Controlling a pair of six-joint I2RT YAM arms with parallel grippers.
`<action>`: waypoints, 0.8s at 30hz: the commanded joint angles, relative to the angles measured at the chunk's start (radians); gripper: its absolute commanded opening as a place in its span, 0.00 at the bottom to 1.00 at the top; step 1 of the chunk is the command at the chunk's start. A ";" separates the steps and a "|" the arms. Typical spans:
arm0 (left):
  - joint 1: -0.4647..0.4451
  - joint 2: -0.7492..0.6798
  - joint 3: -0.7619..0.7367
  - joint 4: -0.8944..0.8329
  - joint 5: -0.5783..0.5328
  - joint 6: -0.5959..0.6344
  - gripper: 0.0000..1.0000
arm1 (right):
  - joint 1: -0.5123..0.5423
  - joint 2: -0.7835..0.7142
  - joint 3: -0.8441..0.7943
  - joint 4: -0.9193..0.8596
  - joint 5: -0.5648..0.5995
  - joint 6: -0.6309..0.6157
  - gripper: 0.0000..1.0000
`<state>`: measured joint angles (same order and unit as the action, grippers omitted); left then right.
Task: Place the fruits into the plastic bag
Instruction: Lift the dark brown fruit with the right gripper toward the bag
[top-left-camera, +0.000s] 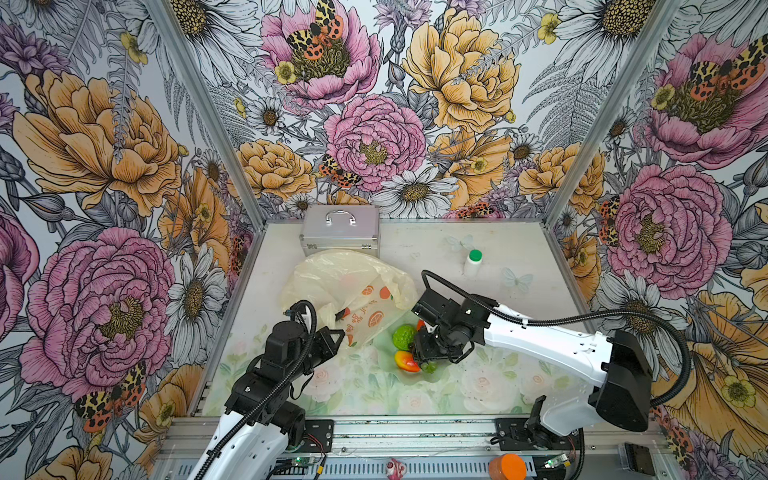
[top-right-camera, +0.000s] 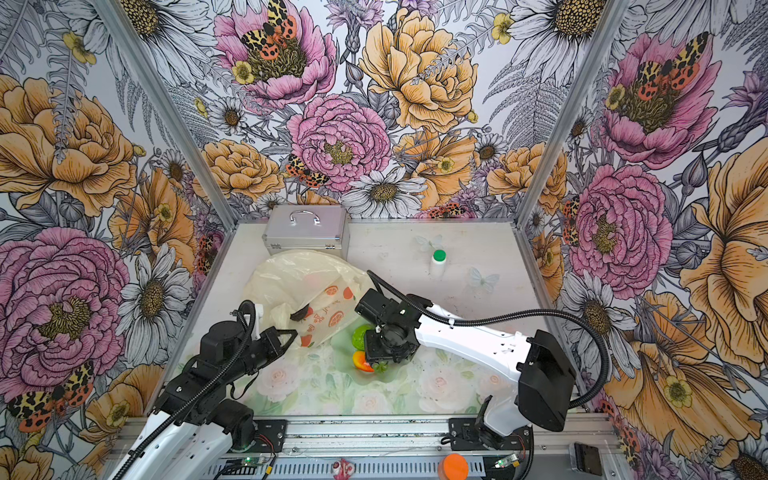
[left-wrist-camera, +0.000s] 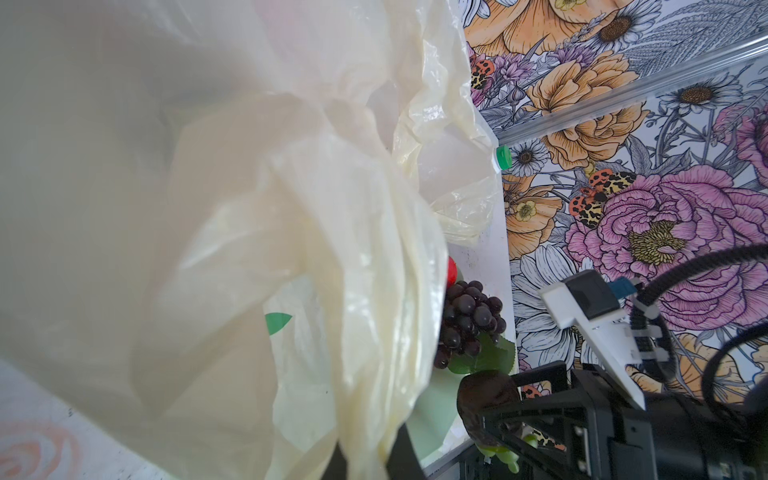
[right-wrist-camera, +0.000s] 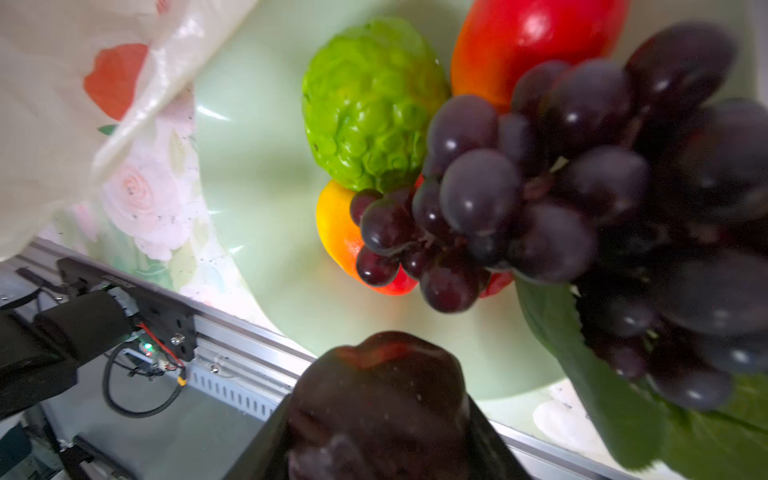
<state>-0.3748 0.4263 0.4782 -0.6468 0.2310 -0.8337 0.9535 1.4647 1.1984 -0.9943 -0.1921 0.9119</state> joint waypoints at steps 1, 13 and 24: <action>-0.002 -0.011 -0.012 0.015 0.006 0.014 0.00 | -0.023 -0.056 -0.014 0.077 -0.059 0.048 0.51; -0.002 -0.011 -0.012 0.014 0.007 0.016 0.00 | -0.117 -0.122 0.002 0.323 -0.189 0.187 0.51; -0.004 -0.012 -0.013 0.015 0.010 0.016 0.00 | -0.154 0.055 0.112 0.465 -0.253 0.216 0.50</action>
<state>-0.3756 0.4259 0.4782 -0.6468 0.2310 -0.8337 0.8093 1.4734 1.2648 -0.6006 -0.4168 1.1122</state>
